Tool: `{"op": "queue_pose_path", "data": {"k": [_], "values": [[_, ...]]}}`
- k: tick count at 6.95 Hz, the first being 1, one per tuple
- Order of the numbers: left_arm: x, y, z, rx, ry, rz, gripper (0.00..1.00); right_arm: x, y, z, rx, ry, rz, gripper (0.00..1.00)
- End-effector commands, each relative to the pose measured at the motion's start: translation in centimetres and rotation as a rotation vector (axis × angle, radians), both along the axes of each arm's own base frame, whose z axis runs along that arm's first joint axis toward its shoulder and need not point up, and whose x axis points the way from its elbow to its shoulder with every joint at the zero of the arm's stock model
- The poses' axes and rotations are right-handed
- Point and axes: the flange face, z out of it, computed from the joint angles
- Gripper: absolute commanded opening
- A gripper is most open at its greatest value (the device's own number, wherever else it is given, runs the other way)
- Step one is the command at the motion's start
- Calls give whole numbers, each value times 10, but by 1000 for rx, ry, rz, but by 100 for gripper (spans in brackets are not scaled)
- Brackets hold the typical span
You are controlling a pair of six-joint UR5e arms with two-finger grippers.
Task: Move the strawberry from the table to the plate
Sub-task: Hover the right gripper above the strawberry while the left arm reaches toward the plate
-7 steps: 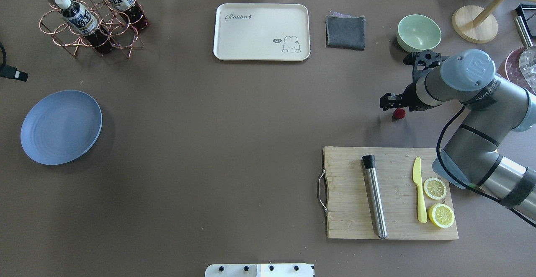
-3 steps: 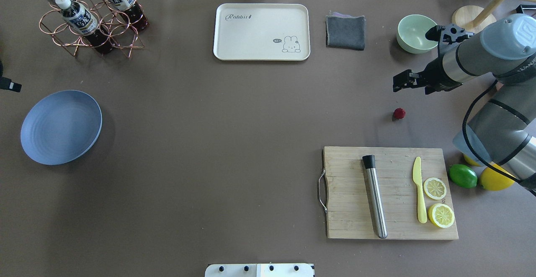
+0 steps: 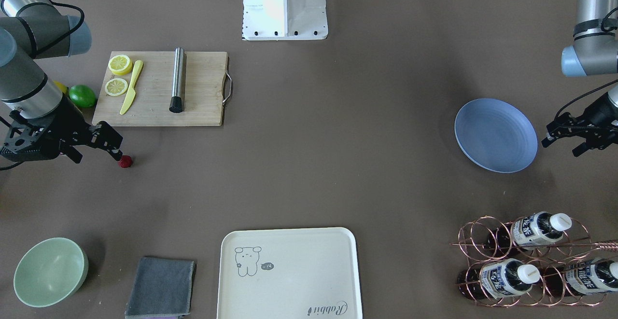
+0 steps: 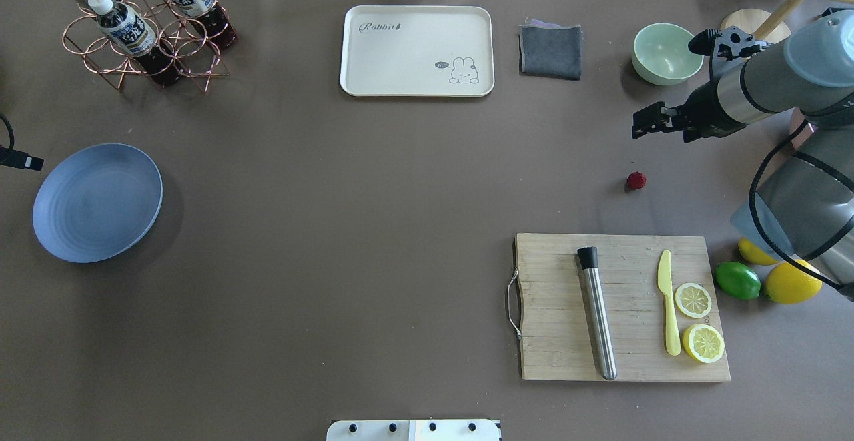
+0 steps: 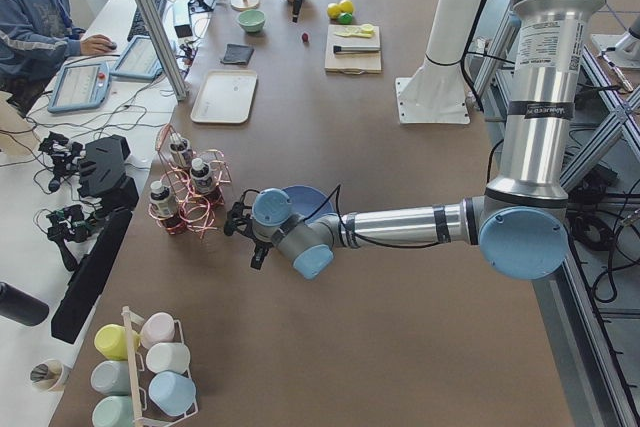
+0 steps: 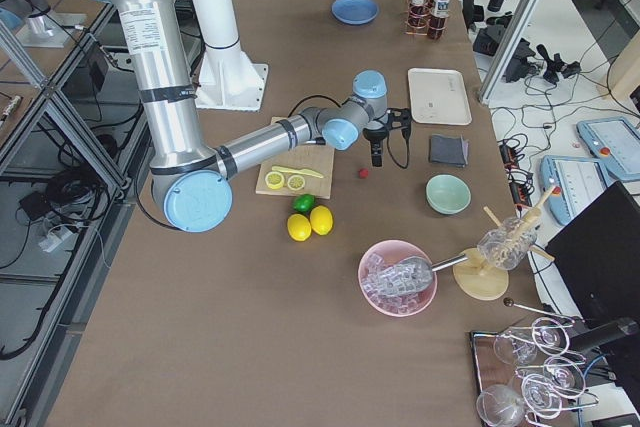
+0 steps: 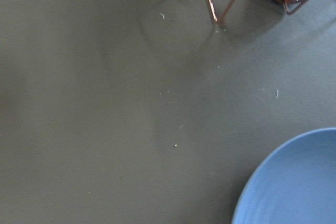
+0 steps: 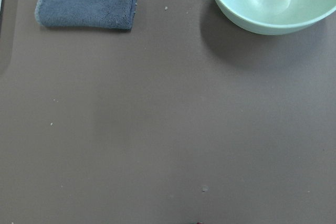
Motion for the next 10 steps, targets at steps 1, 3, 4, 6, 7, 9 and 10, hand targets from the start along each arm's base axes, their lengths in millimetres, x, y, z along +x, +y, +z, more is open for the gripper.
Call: {"op": "queue_pose_path", "data": {"k": [1, 3, 4, 6, 7, 9, 10], "values": [[16, 8, -6, -6, 50, -5, 85, 2, 0, 0, 2, 2, 6, 100], [21, 12, 6, -17, 40, 9, 69, 1, 1, 0, 2, 2, 4, 100], [20, 13, 6, -9, 44, 9, 54, 2, 0, 1, 0, 2, 7, 100], [38, 20, 2, 9, 58, 45, 13, 2, 2, 1, 4, 1, 4, 100], [39, 20, -3, 25, 67, 45, 0, 2, 2, 1, 4, 1, 4, 100], [45, 13, -42, -15, 129, -4, 0, 1, 1, 0, 4, -2, 4, 100], [53, -2, -84, -90, 201, -69, 0, 1, 1, 0, 3, -2, 7, 100]]}}
